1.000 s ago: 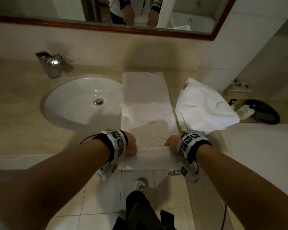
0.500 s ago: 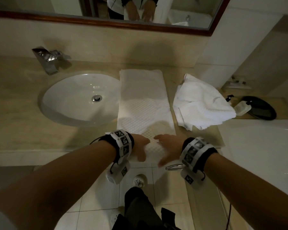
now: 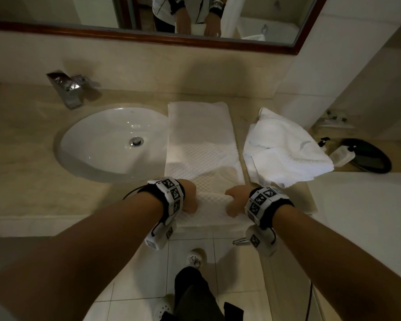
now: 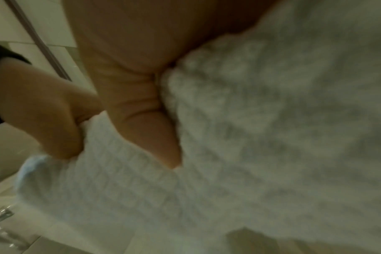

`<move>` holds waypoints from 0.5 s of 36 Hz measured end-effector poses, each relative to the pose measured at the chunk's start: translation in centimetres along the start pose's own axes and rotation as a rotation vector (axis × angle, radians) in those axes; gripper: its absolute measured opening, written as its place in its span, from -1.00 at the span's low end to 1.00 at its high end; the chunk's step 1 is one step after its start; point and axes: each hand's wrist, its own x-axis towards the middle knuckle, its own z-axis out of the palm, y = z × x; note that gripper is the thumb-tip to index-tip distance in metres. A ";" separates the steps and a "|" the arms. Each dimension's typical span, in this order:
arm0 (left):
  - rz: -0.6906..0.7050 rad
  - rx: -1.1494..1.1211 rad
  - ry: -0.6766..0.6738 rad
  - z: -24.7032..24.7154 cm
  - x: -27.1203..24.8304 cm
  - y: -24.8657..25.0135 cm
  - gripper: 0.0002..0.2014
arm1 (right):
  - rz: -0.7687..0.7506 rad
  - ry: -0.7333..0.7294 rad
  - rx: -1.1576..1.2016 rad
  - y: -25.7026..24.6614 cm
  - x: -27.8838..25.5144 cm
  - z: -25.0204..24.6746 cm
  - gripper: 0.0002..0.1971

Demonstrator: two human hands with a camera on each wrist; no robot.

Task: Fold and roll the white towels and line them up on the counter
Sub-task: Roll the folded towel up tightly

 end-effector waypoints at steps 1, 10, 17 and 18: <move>-0.002 0.010 -0.013 0.0 0.1 0.0 -0.72 | 0.011 -0.004 0.002 0.1 0.2 0.0 -0.58; -0.058 -0.047 -0.121 -0.1 1.5 -0.8 -0.91 | 0.104 -0.049 0.100 1.2 2.2 -0.9 -0.42; -0.044 -0.110 -0.038 -0.4 2.0 -2.4 -0.57 | 0.184 -0.016 0.314 3.2 2.6 -1.1 -0.33; -0.038 -0.109 -0.006 -0.3 2.0 -2.6 -0.55 | 0.167 -0.011 0.300 3.5 2.6 -1.1 -0.34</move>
